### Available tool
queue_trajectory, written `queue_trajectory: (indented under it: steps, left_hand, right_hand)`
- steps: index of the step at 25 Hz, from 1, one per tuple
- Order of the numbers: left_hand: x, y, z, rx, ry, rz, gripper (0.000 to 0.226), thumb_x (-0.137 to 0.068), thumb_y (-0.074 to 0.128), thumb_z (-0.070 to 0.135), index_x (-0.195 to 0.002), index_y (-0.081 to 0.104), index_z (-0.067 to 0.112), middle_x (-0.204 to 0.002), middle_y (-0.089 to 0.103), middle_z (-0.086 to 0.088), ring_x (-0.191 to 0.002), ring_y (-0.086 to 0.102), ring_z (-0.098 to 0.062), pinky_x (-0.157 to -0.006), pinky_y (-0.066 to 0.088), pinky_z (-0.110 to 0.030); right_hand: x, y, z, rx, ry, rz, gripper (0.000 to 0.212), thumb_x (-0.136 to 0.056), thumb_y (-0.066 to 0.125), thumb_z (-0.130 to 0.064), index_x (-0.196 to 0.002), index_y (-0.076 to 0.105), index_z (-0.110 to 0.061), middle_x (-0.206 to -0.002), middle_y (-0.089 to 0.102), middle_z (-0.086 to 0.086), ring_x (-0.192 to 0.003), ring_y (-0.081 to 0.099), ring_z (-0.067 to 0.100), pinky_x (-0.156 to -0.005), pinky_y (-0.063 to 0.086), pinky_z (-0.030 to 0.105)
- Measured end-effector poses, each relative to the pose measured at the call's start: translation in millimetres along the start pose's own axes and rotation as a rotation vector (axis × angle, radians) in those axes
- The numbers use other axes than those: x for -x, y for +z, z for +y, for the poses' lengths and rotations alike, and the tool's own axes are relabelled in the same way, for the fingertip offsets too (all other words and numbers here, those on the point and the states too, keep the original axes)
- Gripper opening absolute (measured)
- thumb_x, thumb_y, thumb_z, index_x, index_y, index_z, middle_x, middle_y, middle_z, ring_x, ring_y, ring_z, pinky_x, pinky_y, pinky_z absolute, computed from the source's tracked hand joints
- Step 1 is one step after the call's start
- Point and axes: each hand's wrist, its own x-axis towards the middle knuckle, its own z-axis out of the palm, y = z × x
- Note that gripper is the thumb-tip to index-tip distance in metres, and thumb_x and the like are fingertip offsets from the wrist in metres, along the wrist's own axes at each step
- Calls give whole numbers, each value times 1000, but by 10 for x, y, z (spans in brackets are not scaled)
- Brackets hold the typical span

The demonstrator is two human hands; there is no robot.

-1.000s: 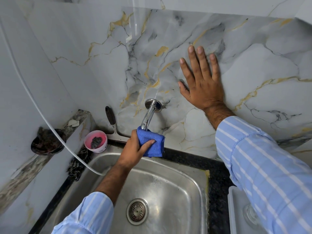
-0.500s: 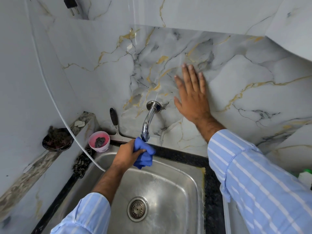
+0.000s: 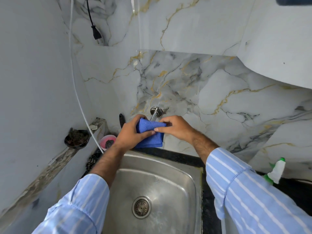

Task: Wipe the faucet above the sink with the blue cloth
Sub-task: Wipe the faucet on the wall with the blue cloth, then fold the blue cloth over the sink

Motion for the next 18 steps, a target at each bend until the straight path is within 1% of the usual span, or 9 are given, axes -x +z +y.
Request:
queue_trajectory:
  steps: [1,3,4,5,7,9,11,14,18]
  left_hand:
    - [-4,-56,56,81,-10,-38,62,-63,90,54,-113,56,37,-99,72,10,-86,70,-4,-74,56,-19]
    - [-12,-158,159,180,17,-125,72,-56,94,54,-116,58,35,-109,74,8,-101,71,-4,-86,57,-31]
    - [-15,-200,225,163,33,-150,71,-57,93,55,-116,59,35,-110,75,10,-104,70,-4,-89,54,-33]
    - [-30,-234,289,116,35,-157,65,-59,91,55,-114,62,35,-106,76,13,-102,70,-3,-90,52,-32]
    - [-76,-257,418,-61,33,-105,42,-64,88,53,-98,70,37,-89,72,13,-87,67,-5,-82,50,-31]
    - [-101,-220,565,-97,15,-58,24,-66,88,45,-80,73,34,-92,62,9,-85,60,-5,-77,46,-28]
    - [-85,-135,704,108,-19,-133,25,-69,84,36,-79,69,20,-95,65,4,-85,61,-3,-78,43,-26]
    - [-36,57,852,305,-44,-227,26,-79,80,22,-83,59,9,-84,71,-18,-74,64,-12,-68,44,-30]
    - [78,448,819,435,-162,-338,24,-75,85,5,-91,69,11,-88,73,-12,-82,68,-20,-73,52,-32]
  right_hand:
    - [52,-90,-49,-62,3,24,5,-95,84,-19,-98,82,-22,-92,81,3,-85,70,8,-91,61,41]
    - [162,-265,-131,-217,36,80,24,-100,77,-11,-87,78,-31,-81,78,-12,-77,68,1,-81,59,28]
    - [228,-349,-155,-317,66,133,25,-101,74,-9,-89,77,-30,-83,77,-14,-80,70,2,-83,57,26]
    - [279,-430,-157,-427,97,182,20,-103,72,-10,-93,76,-27,-88,78,-12,-85,72,7,-88,56,28]
    - [402,-550,-139,-583,137,219,14,-107,67,-15,-100,76,-23,-93,80,-7,-90,74,14,-91,57,33]
    - [565,-594,-83,-678,194,190,13,-109,65,-20,-103,76,-24,-93,82,-8,-91,76,15,-88,61,34]
    - [738,-624,31,-720,249,152,5,-106,70,-21,-108,74,-23,-95,83,-8,-90,77,13,-78,66,32]
    - [1017,-705,251,-703,270,127,26,-95,81,-3,-114,72,-17,-99,83,-4,-84,80,8,-66,66,23]
    - [1477,-853,600,-689,343,243,29,-94,77,7,-119,73,-6,-101,80,5,-78,79,10,-64,65,21]
